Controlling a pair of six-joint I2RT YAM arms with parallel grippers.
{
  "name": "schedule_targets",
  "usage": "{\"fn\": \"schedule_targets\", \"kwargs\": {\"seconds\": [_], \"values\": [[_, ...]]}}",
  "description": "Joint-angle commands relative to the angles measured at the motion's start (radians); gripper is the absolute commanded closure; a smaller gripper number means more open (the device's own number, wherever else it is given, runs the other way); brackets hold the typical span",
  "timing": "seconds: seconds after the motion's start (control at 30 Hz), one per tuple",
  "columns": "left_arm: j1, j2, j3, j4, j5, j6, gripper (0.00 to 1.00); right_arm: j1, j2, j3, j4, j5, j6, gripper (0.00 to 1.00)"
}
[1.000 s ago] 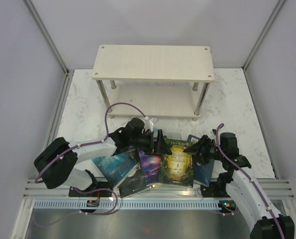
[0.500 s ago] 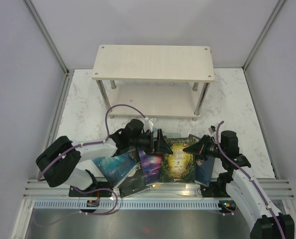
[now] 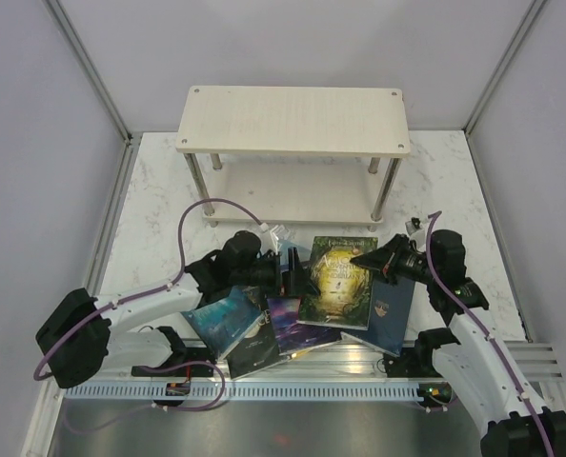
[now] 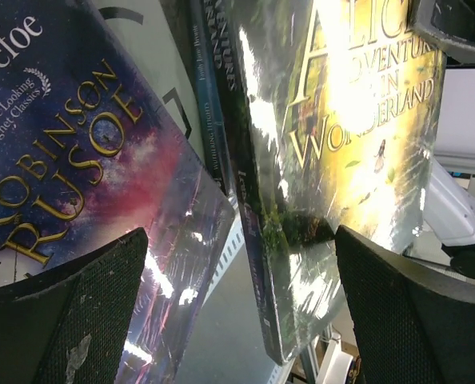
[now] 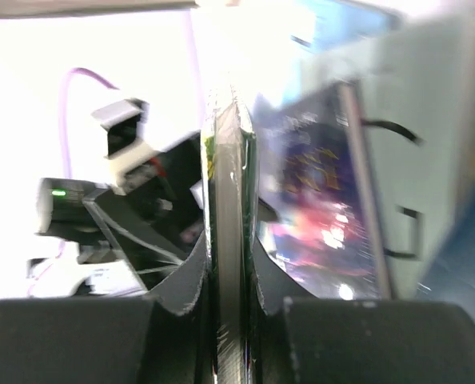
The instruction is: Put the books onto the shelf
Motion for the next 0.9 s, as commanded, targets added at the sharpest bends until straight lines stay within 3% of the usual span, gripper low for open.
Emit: {"fn": "schedule_targets", "kwargs": {"seconds": [0.0,0.17,0.27,0.3,0.43,0.57,0.67,0.87], "values": [[0.004,-0.049,-0.025,0.027,-0.018,-0.020,0.00,0.002,-0.010,0.033,0.259,-0.075,0.206,1.00],[0.020,-0.103,-0.052,0.172,0.032,-0.104,0.00,0.002,-0.042,-0.119,0.712,-0.066,0.527,1.00],[0.042,-0.151,-0.116,0.376,0.071,-0.215,0.02,0.002,-0.062,-0.174,0.813,-0.044,0.586,1.00],[0.048,-0.166,-0.150,0.495,0.080,-0.274,0.05,0.001,-0.071,-0.180,0.819,-0.040,0.599,1.00],[0.062,-0.168,-0.178,0.630,0.130,-0.342,0.42,0.002,-0.078,-0.196,0.850,-0.027,0.612,1.00],[0.059,-0.120,-0.147,0.688,0.207,-0.347,0.44,0.005,-0.053,-0.176,0.871,-0.044,0.614,1.00],[0.057,-0.082,-0.134,0.768,0.244,-0.385,0.35,0.017,-0.038,-0.147,0.850,-0.050,0.587,1.00],[0.047,-0.074,-0.072,0.664,0.249,-0.336,0.32,0.076,-0.016,-0.070,0.691,-0.023,0.441,1.00]]}}
